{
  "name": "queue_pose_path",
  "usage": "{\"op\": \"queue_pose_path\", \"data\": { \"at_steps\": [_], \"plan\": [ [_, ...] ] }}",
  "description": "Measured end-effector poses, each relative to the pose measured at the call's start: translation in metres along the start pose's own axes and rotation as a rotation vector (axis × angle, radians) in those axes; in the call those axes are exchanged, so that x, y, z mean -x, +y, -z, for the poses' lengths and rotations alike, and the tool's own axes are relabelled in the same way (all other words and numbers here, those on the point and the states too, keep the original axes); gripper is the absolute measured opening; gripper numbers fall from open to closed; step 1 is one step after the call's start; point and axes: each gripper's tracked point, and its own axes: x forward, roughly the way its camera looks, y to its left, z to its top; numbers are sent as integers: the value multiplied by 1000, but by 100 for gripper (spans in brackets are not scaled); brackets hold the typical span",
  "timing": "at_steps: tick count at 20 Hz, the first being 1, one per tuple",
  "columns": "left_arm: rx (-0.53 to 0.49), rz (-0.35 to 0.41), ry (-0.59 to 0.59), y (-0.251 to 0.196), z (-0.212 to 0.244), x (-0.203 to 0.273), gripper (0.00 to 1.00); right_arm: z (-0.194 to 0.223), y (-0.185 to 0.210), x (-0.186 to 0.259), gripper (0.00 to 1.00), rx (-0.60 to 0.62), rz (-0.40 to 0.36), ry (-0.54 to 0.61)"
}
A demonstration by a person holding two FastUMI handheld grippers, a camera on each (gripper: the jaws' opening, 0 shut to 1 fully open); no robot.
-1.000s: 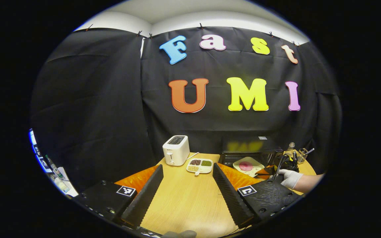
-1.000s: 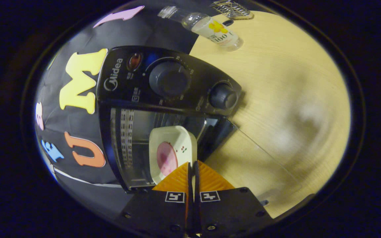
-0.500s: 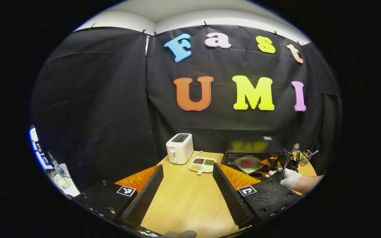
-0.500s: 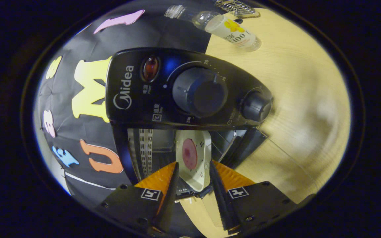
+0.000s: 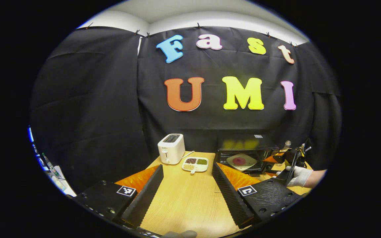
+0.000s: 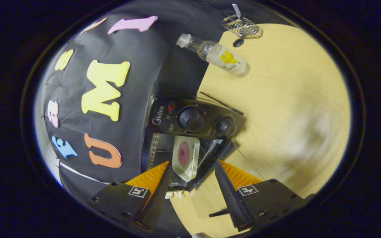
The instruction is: Open the electric oven with the left hand, put the food in, and close the electric oven.
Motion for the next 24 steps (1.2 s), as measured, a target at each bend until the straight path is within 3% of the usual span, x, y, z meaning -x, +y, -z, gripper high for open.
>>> {"op": "queue_pose_path", "data": {
  "at_steps": [2, 9, 11, 14, 19, 24],
  "plan": [
    [8, 35, -6, -4, 6, 0, 96, -2, -6, 27, 84, 75, 12, -16],
    [1, 169, 19, -35, 48, -8, 96, -30, -34, 125, 86, 478, 116, -123],
    [-14, 201, 38, -51, 62, -17, 96, -46, -40, 149, 95, 602, 158, -156],
    [-39, 235, 73, -82, 87, -29, 96, -61, -43, 178, 94, 694, 183, -197],
    [-18, 236, 179, -132, 133, -44, 97, -77, -59, 213, 95, 902, 217, -169],
    [-46, 176, 249, -166, 178, -50, 97, -89, -64, 241, 100, 1074, 187, -123]
  ]
}}
